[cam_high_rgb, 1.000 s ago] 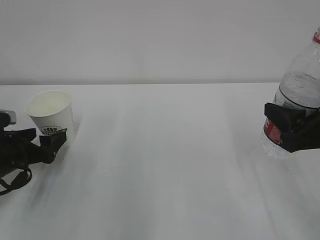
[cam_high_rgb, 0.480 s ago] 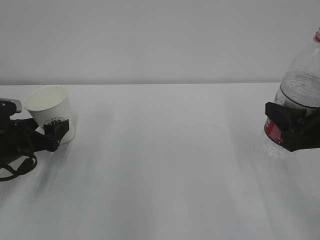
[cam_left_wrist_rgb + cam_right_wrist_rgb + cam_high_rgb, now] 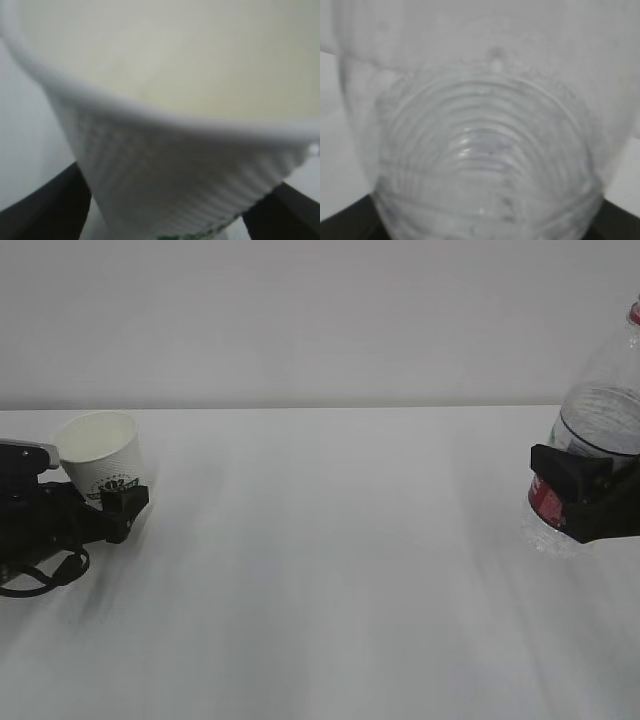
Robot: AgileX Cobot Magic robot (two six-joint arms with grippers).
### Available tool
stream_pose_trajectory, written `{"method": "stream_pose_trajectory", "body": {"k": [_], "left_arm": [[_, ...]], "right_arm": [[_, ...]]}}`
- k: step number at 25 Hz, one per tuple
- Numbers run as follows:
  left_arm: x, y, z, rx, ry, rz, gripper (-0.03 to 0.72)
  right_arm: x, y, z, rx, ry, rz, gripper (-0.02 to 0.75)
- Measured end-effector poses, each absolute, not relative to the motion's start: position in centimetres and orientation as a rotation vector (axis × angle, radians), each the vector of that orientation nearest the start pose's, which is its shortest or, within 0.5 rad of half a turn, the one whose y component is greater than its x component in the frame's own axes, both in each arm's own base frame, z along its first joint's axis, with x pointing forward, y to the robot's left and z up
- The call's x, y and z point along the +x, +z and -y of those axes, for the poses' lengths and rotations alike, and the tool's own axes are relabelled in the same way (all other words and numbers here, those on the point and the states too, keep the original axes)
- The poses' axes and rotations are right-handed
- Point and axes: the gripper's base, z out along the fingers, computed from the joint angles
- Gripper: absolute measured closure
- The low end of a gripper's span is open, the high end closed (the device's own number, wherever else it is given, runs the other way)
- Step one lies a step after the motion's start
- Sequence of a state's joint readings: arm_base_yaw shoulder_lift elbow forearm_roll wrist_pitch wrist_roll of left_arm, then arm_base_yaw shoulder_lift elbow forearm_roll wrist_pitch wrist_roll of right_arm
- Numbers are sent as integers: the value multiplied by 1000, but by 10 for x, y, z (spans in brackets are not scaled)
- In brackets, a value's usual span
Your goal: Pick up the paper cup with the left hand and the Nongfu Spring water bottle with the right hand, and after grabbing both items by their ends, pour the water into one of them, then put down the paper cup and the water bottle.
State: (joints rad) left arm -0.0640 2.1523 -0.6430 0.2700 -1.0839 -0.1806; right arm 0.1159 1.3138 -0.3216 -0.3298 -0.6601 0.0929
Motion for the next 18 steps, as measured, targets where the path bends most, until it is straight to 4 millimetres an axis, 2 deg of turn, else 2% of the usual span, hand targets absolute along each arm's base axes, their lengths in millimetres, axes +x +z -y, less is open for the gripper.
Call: {"method": "stream_pose_trajectory", "body": {"k": [10, 18], "left_arm": [[342, 65, 43, 170, -297, -1901, 6], [339, 63, 48, 256, -331, -1924, 135]], "right_arm": [[220, 198, -44, -400, 145, -1795, 252], [220, 198, -43, -394, 145, -1796, 252]]}}
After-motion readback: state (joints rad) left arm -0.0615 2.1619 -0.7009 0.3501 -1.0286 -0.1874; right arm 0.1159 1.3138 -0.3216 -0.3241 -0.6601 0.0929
